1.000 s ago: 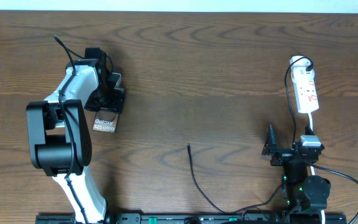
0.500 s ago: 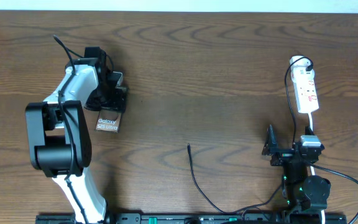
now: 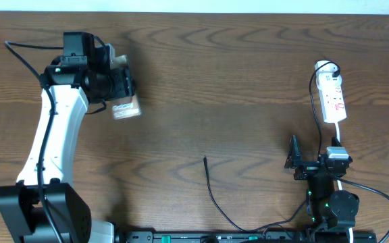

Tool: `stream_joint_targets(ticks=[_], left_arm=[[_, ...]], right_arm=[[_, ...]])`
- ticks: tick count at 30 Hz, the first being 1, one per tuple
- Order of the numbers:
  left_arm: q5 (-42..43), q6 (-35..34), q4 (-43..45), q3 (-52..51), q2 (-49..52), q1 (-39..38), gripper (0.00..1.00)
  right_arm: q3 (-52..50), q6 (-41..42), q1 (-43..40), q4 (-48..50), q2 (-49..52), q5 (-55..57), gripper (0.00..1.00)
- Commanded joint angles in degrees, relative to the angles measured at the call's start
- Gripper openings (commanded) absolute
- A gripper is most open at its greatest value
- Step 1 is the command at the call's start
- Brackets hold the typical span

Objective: Plug charger to phone and switch on socket
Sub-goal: 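Lift the Galaxy box with the left gripper and raise it upright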

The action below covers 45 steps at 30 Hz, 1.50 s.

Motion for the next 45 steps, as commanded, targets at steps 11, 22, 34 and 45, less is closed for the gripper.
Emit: stream_joint_targets(ticks=[11,22,34,45], left_arm=[[47.6,-62.66,24.17,1.16,-1.88,0.11,0.07],[59.1,-88.06,31.58,1.16,-1.88,1.05,0.08],[59.01,-88.02,31.56,1.16,-1.88,3.48,0.07],[52.17,-78.29,31.04,1.14,-1.86,3.48,0.07]], right_arm=[[-0.09,-0.48,0.55,-0.24,0.04,0.22,0.99],[-0.09,-0.46,0.55,-0.24,0.04,0.22,0.99],[-0.09,-0.48,0.55,-0.24,0.04,0.22,0.99],[-0.09,2.62,0.55,4.79,0.04,-12.94,0.99]])
